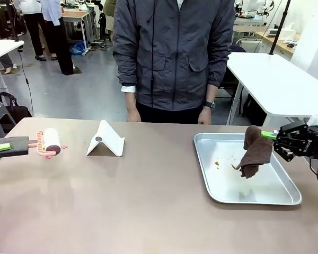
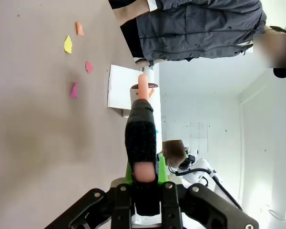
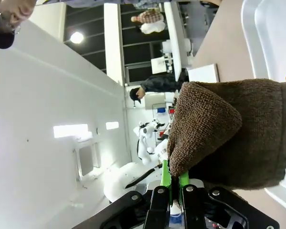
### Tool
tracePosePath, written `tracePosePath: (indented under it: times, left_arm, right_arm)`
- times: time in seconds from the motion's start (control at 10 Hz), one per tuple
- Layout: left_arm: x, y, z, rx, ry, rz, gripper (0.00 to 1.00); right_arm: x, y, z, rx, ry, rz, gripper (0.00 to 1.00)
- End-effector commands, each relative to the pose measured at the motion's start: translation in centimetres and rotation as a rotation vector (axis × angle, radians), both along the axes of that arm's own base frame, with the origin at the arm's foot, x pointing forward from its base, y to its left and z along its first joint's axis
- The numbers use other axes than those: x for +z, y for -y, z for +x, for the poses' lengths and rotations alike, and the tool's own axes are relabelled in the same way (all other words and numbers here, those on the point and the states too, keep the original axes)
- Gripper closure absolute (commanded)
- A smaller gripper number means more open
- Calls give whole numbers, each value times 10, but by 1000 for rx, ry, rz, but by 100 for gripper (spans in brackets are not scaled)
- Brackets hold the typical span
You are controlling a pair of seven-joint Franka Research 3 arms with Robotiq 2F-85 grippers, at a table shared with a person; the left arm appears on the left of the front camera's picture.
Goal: Clean the surface of the table.
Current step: Hold the Lint Roller with your left hand and the towel with your right hand.
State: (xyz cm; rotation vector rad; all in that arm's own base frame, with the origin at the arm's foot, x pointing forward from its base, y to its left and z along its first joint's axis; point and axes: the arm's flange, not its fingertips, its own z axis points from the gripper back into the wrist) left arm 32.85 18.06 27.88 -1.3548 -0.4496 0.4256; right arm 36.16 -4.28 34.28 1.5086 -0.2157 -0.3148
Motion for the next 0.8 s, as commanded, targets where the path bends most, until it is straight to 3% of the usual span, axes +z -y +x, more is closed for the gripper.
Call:
tracePosePath:
  times: [0.0, 0.7]
  left_arm:
    - [-5, 8, -6, -33, -41, -147, 100]
    - [-5, 8, -6, -33, -41, -147, 100]
  right_arm:
    - [8, -7, 4, -14, 11, -10, 100]
    - [8, -7, 4, -14, 11, -10, 100]
